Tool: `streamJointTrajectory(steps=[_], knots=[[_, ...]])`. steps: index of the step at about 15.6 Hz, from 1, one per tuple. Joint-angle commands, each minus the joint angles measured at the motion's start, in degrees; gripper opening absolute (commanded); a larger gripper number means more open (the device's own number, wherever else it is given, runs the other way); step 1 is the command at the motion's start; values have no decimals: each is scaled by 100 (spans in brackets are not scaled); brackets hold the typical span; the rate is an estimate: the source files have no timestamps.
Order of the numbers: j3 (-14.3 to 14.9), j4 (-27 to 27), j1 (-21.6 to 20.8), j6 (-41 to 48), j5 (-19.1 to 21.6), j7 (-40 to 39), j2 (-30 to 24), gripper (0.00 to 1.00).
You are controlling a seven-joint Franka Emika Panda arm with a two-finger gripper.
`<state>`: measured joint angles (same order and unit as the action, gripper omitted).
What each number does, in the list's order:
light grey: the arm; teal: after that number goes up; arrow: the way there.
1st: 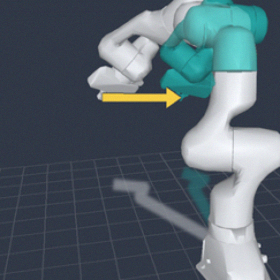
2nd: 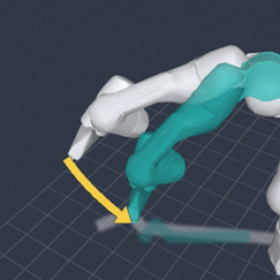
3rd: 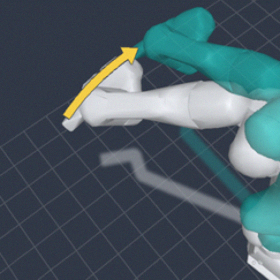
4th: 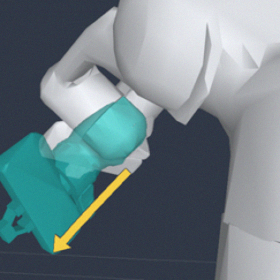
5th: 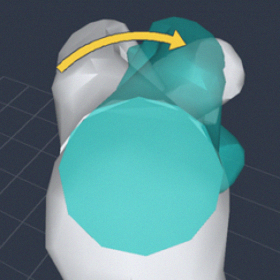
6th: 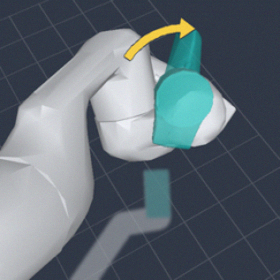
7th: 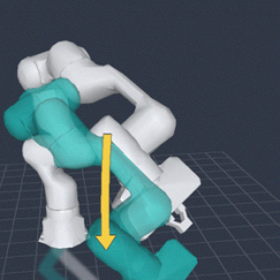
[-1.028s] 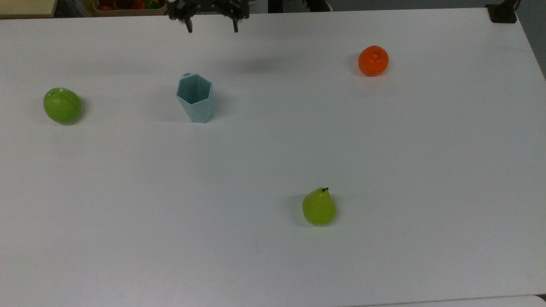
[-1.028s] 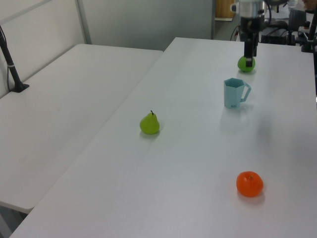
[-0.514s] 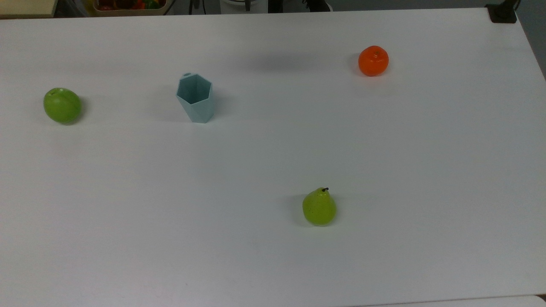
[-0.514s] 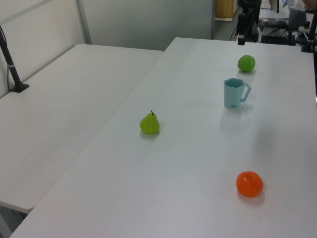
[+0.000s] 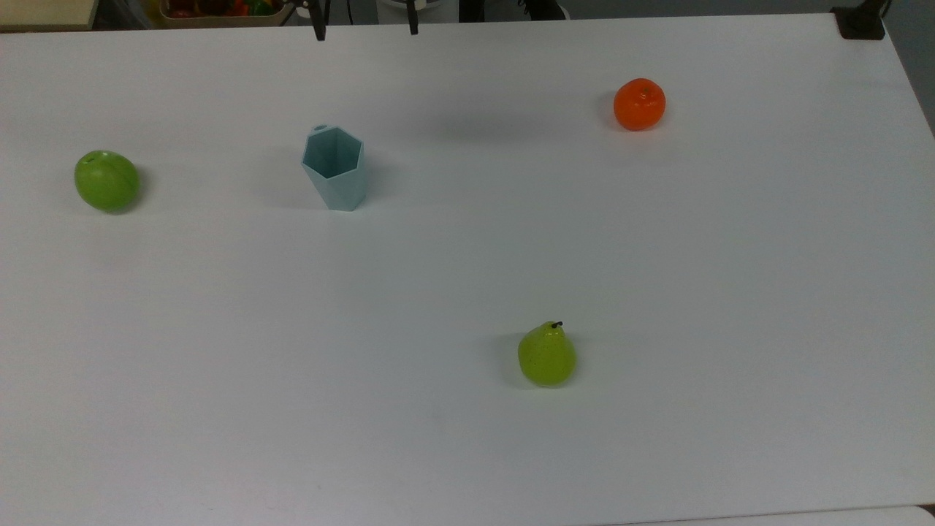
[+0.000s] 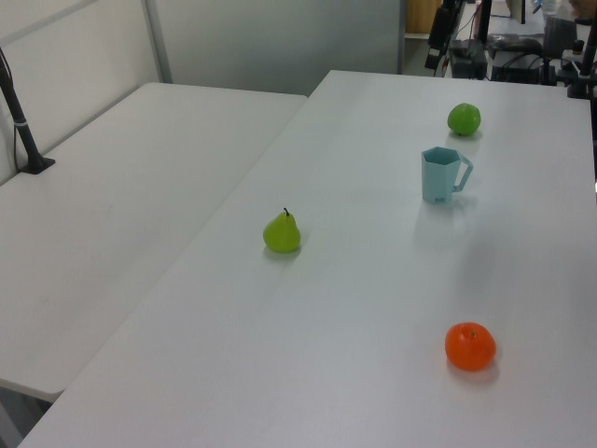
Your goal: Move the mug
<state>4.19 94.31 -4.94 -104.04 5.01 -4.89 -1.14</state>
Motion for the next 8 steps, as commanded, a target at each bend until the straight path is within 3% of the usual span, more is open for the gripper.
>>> streamJointTrajectory(steps=[1, 8], knots=[[196, -132, -25, -11, 413, -249, 70, 100], [187, -88, -43, -19, 422, 5, 26, 100]])
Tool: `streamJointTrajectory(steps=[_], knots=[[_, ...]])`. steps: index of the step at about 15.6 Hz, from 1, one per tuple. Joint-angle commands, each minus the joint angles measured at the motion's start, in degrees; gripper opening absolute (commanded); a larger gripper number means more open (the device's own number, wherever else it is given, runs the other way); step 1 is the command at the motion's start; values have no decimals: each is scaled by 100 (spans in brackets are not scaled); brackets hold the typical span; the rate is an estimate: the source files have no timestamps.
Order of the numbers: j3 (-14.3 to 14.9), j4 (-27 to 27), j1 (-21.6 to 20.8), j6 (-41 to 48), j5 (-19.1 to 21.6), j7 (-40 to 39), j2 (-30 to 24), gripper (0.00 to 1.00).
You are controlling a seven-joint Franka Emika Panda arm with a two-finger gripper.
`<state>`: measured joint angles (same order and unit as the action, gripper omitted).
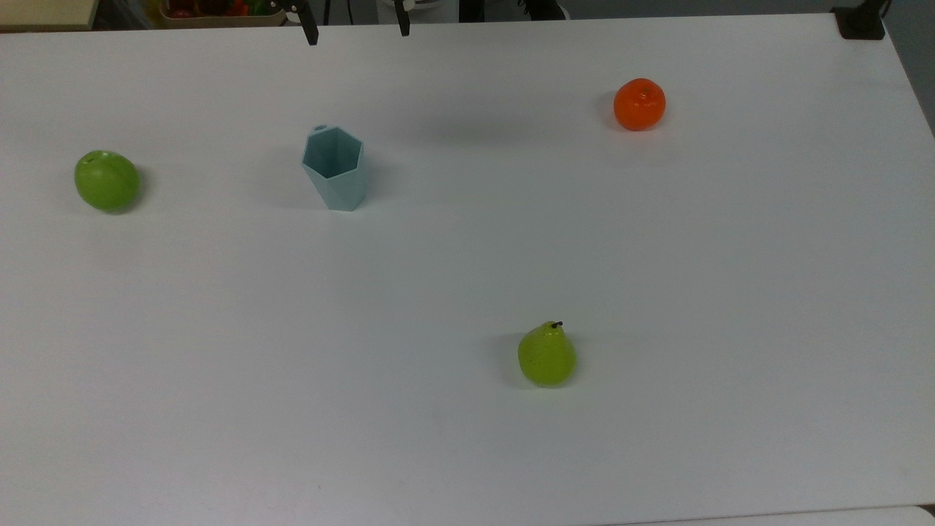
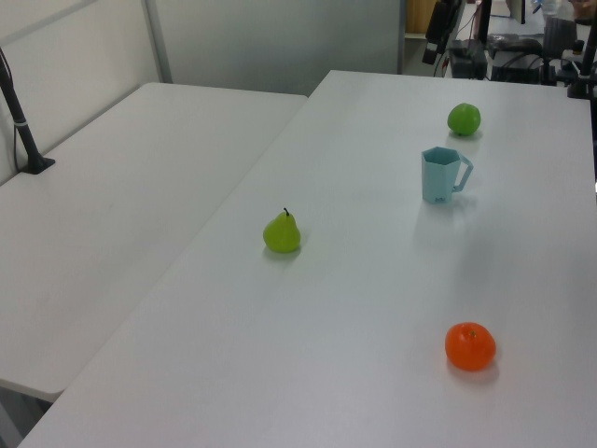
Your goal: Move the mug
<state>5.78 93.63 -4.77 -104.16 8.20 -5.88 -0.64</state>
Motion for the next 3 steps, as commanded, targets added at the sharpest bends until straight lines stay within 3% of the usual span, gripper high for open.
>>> streamJointTrajectory(steps=[1, 3], knots=[[3, -20, -59, 1, 94, 104, -23, 100], [-6, -20, -59, -7, 94, 104, -15, 100]])
